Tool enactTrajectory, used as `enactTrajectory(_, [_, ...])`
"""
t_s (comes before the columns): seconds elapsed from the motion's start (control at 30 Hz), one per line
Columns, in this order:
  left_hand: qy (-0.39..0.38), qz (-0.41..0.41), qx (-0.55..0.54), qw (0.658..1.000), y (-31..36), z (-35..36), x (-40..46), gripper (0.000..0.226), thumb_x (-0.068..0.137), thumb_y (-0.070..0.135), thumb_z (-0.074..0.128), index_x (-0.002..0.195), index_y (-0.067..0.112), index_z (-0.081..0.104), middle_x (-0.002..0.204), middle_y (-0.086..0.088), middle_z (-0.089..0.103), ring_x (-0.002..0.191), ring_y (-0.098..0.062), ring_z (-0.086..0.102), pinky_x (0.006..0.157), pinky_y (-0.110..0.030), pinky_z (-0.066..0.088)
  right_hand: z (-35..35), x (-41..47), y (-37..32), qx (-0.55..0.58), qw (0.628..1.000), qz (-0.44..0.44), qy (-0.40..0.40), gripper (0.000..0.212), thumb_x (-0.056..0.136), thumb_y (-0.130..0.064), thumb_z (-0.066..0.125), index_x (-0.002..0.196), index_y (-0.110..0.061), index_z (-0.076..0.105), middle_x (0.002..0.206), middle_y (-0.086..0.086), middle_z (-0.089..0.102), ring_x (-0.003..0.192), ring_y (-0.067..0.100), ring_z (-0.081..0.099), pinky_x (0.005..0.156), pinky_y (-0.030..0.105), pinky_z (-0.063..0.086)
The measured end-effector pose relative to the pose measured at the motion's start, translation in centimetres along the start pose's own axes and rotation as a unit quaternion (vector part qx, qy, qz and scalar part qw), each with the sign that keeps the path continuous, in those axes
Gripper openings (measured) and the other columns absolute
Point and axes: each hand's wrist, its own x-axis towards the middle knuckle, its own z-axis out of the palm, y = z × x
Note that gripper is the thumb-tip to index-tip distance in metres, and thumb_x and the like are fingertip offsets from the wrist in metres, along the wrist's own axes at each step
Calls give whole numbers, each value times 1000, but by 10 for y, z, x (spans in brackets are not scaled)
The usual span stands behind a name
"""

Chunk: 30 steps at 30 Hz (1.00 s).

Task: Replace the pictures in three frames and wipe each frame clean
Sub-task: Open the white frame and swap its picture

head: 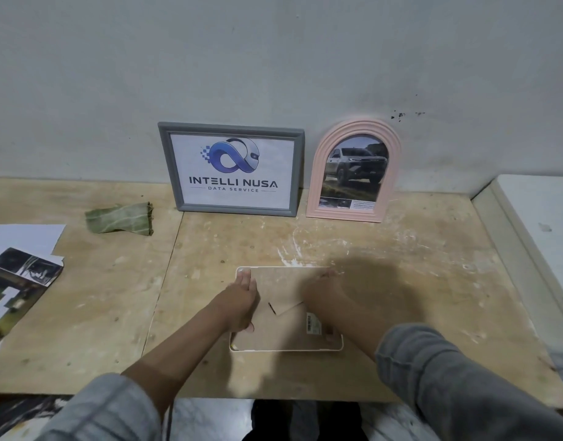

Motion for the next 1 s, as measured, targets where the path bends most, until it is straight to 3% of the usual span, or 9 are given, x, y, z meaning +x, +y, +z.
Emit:
enactTrajectory(0.1, [-7, 35, 21, 999, 1, -5, 6, 118, 75, 30, 77, 148, -3, -10, 156, -21, -19, 146, -35, -10, 119, -45, 8, 11, -3, -7, 65, 996, 54, 39, 42, 73, 7, 53, 112, 20, 47, 112, 39, 49, 118, 45, 45, 105, 55, 31])
enactTrajectory(0.2, [-21, 78, 60, 995, 7, -18, 14, 128, 68, 27, 82, 149, 5, -13, 158, -13, -20, 147, -27, -10, 118, -47, 6, 14, -9, -10, 142, 977, 138, 75, 99, 41, -21, 94, 119, 21, 48, 121, 40, 51, 118, 49, 50, 97, 54, 44])
enactTrajectory(0.23, [-26, 86, 77, 993, 8, -22, 16, 131, 65, 28, 84, 150, 6, -14, 158, -11, -20, 148, -26, -9, 118, -47, 8, 13, -12, -9, 178, 970, 147, 75, 105, 40, -22, 94, 123, 21, 45, 126, 39, 48, 122, 47, 47, 99, 52, 43])
enactTrajectory(0.33, [-34, 98, 111, 988, 9, -28, 25, 138, 59, 32, 88, 150, 8, -14, 158, -9, -19, 148, -25, -8, 117, -46, 11, 30, -14, -10, 244, 955, 159, 61, 122, 60, -21, 85, 141, 16, 2, 150, 34, 9, 141, 42, 14, 114, 48, 13])
enactTrajectory(0.4, [-33, 102, 124, 987, 8, -29, 28, 140, 57, 35, 88, 150, 8, -14, 158, -9, -19, 148, -24, -7, 117, -45, 11, 35, -17, -4, 263, 950, 167, 34, 130, 60, -30, 86, 142, 13, -4, 153, 30, 2, 143, 39, 8, 115, 49, 10])
enactTrajectory(0.57, [-34, 108, 131, 985, 8, -27, 30, 141, 56, 37, 88, 150, 6, -12, 159, -10, -17, 148, -25, -7, 117, -44, 11, 45, -13, 6, 252, 958, 133, 7, 120, 71, -37, 78, 143, 12, -5, 154, 28, -3, 143, 39, 1, 114, 51, 7])
enactTrajectory(0.77, [-40, 123, 155, 979, 9, -30, 34, 142, 56, 39, 88, 149, 5, -14, 158, -10, -20, 148, -25, -8, 118, -43, 10, 40, 2, 9, 300, 946, 121, -4, 61, 92, -21, 51, 141, 7, 27, 149, 30, 20, 138, 41, 19, 114, 47, 11])
enactTrajectory(0.93, [-18, 120, 180, 976, 23, -31, 38, 122, 71, 13, 77, 148, 5, -18, 156, -10, -26, 148, -23, -8, 119, -42, 14, 33, -2, 3, 208, 970, 125, -7, 74, 87, -31, 60, 140, 9, 28, 146, 31, 25, 136, 43, 24, 113, 50, 14])
enactTrajectory(1.0, [-2, 126, 192, 973, 27, -31, 39, 120, 72, 8, 74, 148, 7, -18, 156, -9, -26, 148, -22, -8, 119, -42, 14, 29, -4, -3, 166, 975, 139, 39, 96, 60, -39, 84, 130, 13, 44, 137, 35, 39, 126, 44, 43, 104, 47, 36])
